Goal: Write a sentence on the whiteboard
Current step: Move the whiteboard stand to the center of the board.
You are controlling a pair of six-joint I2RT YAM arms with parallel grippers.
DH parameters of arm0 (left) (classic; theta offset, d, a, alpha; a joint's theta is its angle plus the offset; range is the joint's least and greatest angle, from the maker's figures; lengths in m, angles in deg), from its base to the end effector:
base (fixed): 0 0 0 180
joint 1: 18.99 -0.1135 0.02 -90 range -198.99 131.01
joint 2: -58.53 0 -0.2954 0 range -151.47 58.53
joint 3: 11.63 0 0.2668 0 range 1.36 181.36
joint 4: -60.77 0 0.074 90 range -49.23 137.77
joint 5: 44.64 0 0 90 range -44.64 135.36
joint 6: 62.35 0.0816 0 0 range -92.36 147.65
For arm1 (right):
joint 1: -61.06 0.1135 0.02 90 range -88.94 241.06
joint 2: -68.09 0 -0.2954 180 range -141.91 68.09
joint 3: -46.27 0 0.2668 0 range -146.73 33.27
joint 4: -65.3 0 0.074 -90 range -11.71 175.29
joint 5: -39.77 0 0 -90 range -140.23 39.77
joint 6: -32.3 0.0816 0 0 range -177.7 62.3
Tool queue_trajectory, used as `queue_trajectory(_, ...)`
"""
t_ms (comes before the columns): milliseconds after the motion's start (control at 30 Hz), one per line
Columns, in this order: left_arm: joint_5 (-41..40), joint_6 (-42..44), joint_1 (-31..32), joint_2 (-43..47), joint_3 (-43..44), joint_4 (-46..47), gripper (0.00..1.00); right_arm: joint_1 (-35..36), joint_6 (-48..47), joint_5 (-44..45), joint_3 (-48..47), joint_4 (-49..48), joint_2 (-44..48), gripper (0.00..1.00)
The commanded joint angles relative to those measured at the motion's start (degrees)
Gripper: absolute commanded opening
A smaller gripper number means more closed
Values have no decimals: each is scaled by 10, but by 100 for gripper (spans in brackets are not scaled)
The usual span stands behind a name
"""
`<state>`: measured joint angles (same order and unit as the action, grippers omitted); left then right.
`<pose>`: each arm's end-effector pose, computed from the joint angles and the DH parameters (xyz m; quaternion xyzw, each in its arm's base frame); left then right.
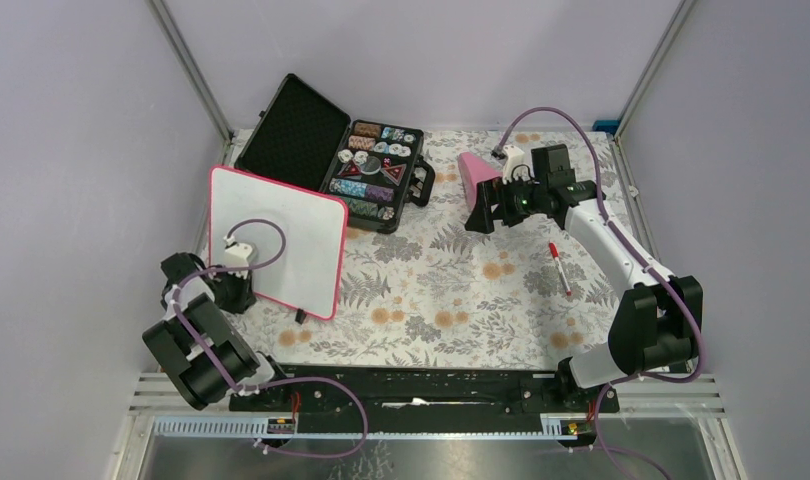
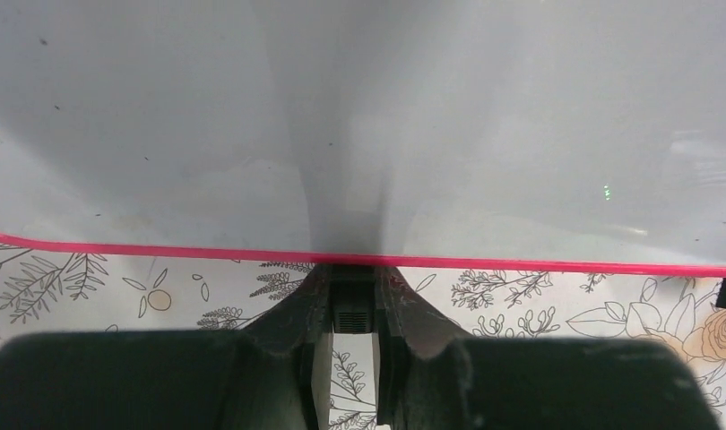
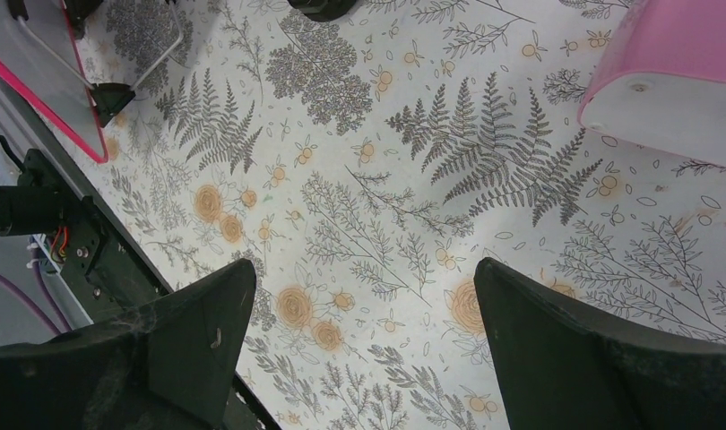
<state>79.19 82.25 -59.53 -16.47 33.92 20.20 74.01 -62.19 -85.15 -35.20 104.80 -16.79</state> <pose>0.2000 0.1113 0.1344 0.1654 0.9290 -0.0708 0.3235 0.3435 0.1269 0.2959 -0.2511 0.8462 0.3024 0.3597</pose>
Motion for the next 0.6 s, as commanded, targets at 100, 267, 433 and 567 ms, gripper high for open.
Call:
queue_trajectory(100, 36, 40, 35, -18, -8, -31, 0, -12, -9, 5, -2, 2, 6, 99)
queue_trajectory(267, 17, 33, 73, 5, -19, -18, 0, -18, -10, 4, 2, 2, 8, 99)
queue_trajectory(433, 8, 56, 113, 51, -41, -18, 0, -28, -12, 1, 4, 3, 8, 99)
queue_trajectory(567, -14, 57, 163, 53, -38, -18, 0, -43, -7, -11, 3, 3, 8, 99)
